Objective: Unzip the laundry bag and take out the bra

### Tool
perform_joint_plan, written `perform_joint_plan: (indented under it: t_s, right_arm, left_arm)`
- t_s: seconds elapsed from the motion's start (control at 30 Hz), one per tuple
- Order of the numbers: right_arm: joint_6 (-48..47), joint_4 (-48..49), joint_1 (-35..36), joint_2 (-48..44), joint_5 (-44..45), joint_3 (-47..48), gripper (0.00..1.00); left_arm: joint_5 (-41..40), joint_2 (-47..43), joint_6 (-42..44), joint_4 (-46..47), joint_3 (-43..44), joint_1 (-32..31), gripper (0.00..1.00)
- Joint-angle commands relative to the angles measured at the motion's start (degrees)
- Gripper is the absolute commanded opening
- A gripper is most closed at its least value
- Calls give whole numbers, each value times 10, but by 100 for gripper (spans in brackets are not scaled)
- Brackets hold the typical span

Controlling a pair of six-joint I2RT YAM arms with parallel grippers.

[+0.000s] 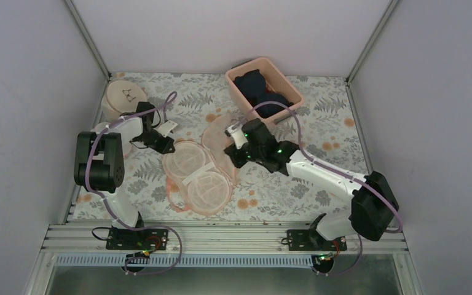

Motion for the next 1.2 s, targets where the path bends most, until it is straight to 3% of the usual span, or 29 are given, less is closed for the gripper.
perform_joint_plan:
  t_s: [0.0, 0.3, 0.5, 0.63, 0.9, 0.97, 1.03, 1.07, 1.13, 1.17]
  right_arm:
    - [-86, 25, 89, 14, -53, 21, 4]
    - [-141, 86, 197, 141, -161, 77, 4]
    - [-167, 52, 208, 236, -207, 91, 4]
    - [-182, 35, 216, 245, -258, 84, 4]
    - [-180, 22, 216, 264, -251, 88, 4]
    - [-180, 17, 216, 267, -240, 89, 9]
    - [-177, 16, 216, 268, -227, 89, 22]
    - [-175, 15, 216, 267, -221, 89, 30]
    - [-170, 8, 216, 260, -202, 95, 55]
    - [-167, 3, 216, 257, -192, 99, 61]
  left_arm:
    - [18, 19, -8, 3, 12, 1, 2]
    - [27, 35, -12, 6, 14, 7, 2]
    - [28, 38, -15, 10, 15, 11, 2]
    - [28, 43, -16, 10, 24, 17, 2]
    - [30, 41, -17, 7, 34, 20, 2]
    - [29, 39, -20, 3, 43, 21, 6]
    - [27, 37, -21, -4, 59, 22, 24]
    - [25, 37, -21, -9, 68, 24, 32]
    - [14, 32, -22, -18, 88, 29, 47]
    - [6, 28, -23, -23, 99, 31, 52]
